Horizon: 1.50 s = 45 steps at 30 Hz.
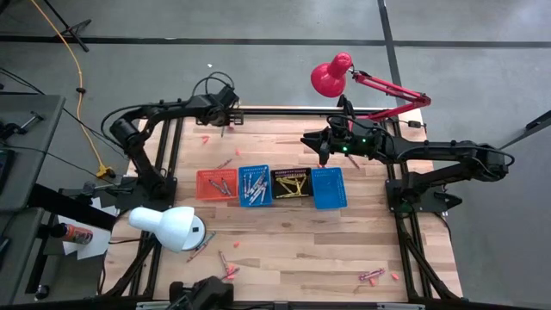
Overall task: Sort crayons
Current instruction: Put the blue crayon into the orange bin
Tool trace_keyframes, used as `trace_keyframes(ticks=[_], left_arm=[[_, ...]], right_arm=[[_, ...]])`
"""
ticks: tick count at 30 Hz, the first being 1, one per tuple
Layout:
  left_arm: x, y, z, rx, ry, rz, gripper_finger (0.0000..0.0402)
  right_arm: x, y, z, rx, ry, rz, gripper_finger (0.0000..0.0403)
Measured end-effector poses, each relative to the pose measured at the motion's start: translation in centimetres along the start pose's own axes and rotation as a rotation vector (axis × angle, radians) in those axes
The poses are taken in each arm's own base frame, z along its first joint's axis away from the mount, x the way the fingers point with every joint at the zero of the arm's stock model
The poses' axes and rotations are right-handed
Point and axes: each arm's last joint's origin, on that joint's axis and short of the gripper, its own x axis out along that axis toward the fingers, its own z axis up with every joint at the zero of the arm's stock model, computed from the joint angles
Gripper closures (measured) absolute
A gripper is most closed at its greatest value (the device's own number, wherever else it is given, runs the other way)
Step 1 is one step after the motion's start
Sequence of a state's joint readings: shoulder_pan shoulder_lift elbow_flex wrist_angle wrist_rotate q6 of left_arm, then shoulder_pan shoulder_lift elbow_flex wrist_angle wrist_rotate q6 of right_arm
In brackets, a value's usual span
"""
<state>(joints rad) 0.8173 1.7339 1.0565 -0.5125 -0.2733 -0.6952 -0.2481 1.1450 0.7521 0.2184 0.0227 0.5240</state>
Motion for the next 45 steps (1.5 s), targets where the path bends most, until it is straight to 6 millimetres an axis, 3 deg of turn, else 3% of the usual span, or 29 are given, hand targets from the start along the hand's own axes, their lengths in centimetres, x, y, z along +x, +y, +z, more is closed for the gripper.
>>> trace_keyframes(ticks=[7,11,21,28,34,41,45], left_arm=[[-4.6,-0.6,0.2,0.020,-0.108,-0.114,0.0401],[-8.3,-2.0,-0.4,0.076,-0.185,-0.284,0.0401],[-19.0,-5.4,-5.3,0.265,-0.395,-0.778,0.0401],[-25.2,-5.4,-8.1,0.443,-0.599,-1.045,0.0401],[-26.7,-4.8,-10.0,0.515,-0.675,-1.145,0.0401],[-23.3,-3.6,-13.6,0.419,-0.775,-1.390,0.0401],[-21.9,-3.1,-14.2,0.374,-0.785,-1.426,0.0401]], right_arm=[[0.0,0.0,0.0,-0.006,0.000,0.000,0.0281],[0.0,0.0,0.0,-0.028,0.000,0.000,0.0281],[0.0,0.1,0.0,-0.061,0.015,0.041,0.0281],[-0.2,1.3,0.8,-0.119,-0.005,0.287,0.0281],[-0.6,2.3,1.8,-0.152,-0.078,0.469,0.0281],[-0.8,2.5,2.0,-0.165,-0.094,0.523,0.0281],[-0.8,2.5,2.0,-0.165,-0.094,0.522,0.0281]])
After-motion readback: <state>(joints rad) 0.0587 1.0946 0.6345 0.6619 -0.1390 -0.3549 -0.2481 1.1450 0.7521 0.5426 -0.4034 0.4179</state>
